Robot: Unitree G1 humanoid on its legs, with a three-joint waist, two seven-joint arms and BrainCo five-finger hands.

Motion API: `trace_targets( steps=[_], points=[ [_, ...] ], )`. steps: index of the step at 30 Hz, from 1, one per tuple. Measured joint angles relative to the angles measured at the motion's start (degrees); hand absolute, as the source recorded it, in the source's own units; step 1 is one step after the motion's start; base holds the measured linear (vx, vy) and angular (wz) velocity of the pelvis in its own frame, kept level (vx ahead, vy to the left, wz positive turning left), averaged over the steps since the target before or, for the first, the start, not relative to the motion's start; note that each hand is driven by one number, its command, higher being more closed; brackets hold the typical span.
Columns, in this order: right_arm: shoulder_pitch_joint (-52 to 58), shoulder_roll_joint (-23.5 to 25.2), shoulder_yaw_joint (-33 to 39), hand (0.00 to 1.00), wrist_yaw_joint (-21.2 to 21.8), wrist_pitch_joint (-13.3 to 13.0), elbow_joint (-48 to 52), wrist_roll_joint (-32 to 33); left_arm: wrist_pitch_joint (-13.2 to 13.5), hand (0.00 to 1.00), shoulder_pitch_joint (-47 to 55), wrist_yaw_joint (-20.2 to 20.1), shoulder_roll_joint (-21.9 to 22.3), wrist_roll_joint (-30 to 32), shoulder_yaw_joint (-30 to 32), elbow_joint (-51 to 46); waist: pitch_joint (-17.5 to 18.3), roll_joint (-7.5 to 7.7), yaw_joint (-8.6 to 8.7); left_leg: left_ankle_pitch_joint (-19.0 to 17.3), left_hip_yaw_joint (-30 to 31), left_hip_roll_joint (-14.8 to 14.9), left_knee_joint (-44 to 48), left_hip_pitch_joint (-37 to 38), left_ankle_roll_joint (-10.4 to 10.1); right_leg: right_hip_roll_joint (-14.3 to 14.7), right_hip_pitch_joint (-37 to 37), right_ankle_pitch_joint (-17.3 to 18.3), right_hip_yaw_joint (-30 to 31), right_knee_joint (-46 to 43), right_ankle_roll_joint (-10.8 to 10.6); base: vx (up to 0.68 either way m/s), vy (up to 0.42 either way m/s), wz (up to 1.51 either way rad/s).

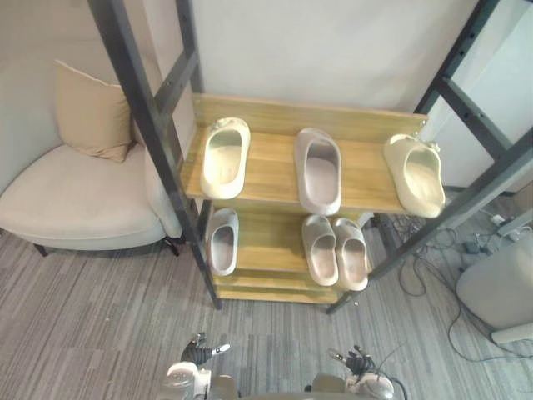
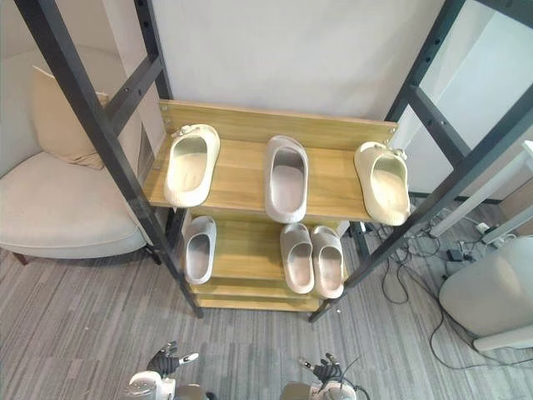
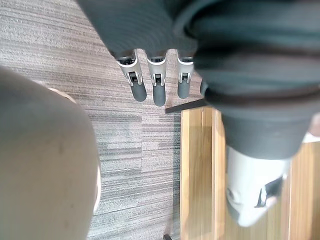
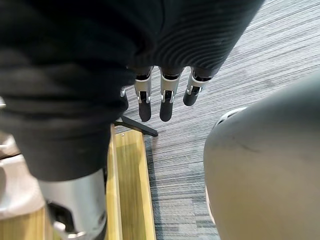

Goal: Organize the slippers on the shoe rack

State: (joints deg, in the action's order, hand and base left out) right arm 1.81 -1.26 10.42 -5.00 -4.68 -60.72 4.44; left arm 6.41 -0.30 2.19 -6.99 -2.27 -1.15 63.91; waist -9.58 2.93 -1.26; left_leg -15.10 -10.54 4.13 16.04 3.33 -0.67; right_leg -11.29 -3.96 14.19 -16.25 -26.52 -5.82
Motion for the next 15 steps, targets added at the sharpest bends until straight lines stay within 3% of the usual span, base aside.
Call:
trace_targets(
  steps=[1,2,4,7,10,15],
  points=[
    [0.03,0.14,-0.44,0.00,0.02,0.05,-0.27,0.03,0.01,0.00,0.01,-0.08,-0.40,0.03,-0.07,0.29,0.39,0.62,-0.01,0.11,-0.10,-0.60,-0.07,0.15,-0.65,0.73,-0.08,-4.82,-0.67,7.16,1.70,0.11,-0.128,-0.13],
    [-0.01,-0.02,-0.47,0.00,0.08,0.06,-0.58,-0.02,-0.08,0.00,-0.04,-0.06,-0.35,0.03,-0.09,0.55,0.61,0.40,0.08,-0.01,0.23,-0.54,-0.25,0.30,-0.96,0.88,0.72,-4.56,-1.02,7.74,1.81,0.17,-0.171,-0.23],
    [-0.16,-1.56,-0.40,0.00,0.23,0.04,-1.11,0.06,-0.15,0.00,0.32,-0.07,1.34,0.02,-0.06,1.40,1.60,-2.49,0.93,0.64,0.28,0.94,-2.59,1.82,-2.11,2.95,3.16,-5.56,-1.52,12.04,2.70,0.19,-0.168,-0.14],
    [-0.05,-2.18,-0.45,0.00,0.24,0.05,-1.40,-0.01,-0.50,0.00,0.51,-0.08,2.24,0.02,-0.10,2.09,2.11,-3.78,1.21,1.15,1.11,1.60,-4.48,3.76,-2.92,4.96,6.57,-6.80,-2.29,16.55,2.97,0.11,-0.099,0.08],
    [0.14,-2.29,-0.85,0.00,0.19,0.05,-1.79,0.00,-0.47,0.00,0.72,-0.08,2.30,-0.01,-0.52,1.87,2.49,-3.89,1.17,1.40,2.16,2.24,-5.36,4.10,-3.34,6.43,8.93,-8.53,-3.06,21.16,3.08,0.06,-0.045,0.09],
    [0.23,-2.10,-3.39,0.00,-0.23,-0.08,-1.66,-0.02,-0.46,0.00,0.68,-0.05,1.41,-0.01,-0.61,1.87,2.98,-2.73,0.88,1.52,1.75,1.85,-5.99,3.84,-3.49,7.48,10.44,-12.00,-1.90,26.94,2.93,0.00,0.016,-0.11]
  ],
)
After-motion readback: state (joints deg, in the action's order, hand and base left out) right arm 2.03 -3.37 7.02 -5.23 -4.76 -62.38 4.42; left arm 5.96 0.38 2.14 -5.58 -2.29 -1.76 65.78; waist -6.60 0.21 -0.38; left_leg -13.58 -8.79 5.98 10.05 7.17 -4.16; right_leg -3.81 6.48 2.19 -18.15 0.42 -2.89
